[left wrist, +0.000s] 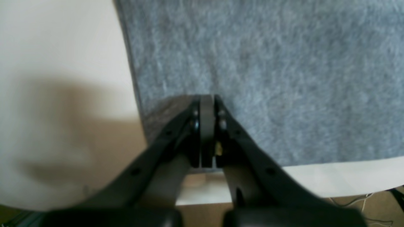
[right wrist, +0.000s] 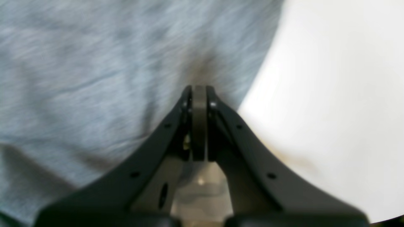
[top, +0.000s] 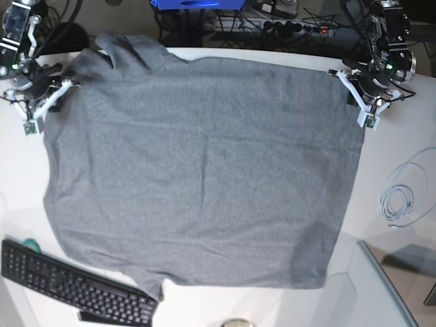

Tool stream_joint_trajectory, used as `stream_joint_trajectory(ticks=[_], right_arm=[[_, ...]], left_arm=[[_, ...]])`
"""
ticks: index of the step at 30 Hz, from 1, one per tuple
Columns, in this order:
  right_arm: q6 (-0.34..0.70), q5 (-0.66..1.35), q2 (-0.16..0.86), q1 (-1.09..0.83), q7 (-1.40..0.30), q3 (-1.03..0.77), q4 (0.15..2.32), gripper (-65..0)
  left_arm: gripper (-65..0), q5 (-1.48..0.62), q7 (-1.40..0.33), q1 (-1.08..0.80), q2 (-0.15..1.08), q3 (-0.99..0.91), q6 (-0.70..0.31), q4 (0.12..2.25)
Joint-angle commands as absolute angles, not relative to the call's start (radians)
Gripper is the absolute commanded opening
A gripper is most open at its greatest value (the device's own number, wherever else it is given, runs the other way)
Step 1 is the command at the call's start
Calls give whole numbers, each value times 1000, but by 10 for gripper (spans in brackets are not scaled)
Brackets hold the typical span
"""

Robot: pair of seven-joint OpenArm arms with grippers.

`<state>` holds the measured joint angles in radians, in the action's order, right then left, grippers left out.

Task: Layout the t-shirt on the table in an organized manner, then fold the t-shirt properly
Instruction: 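Drag the shirt shoulders apart with both grippers to smooth it flat, then pull the shirt's collar edge away from the hem with both grippers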

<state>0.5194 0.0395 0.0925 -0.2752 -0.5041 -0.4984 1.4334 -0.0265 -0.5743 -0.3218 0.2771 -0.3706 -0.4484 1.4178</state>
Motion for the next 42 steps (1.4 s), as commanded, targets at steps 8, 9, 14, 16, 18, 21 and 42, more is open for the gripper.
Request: stream_joint_trajectory(ticks=[8, 9, 14, 16, 18, 21, 42], right_arm=[[529, -54, 91, -193, -487, -509, 1478, -648], [529, -54, 79, -209, -487, -509, 1517, -648], [532, 12, -7, -298, -487, -567, 1765, -641], [532, 74, -25, -341, -487, -575, 1819, -612], [532, 142, -31, -389, -487, -568, 1851, -509], [547, 242, -33, -443, -487, -567, 1871, -306], [685, 329, -25, -506, -484, -581, 1771, -228]], left_arm=[[-650, -64, -565, -378, 275, -456, -447, 1563], [-650, -101, -565, -392, 266, -493, -449, 1600], [-650, -328, -656, -453, 265, -717, -463, 1690], [-650, -397, -653, -467, 265, -785, -521, 1644], [-650, -403, -651, -466, 266, -831, -582, 1584], [-459, -394, -636, -463, 265, -868, -657, 1518], [-239, -390, -532, -337, 228, -743, -698, 1207]])
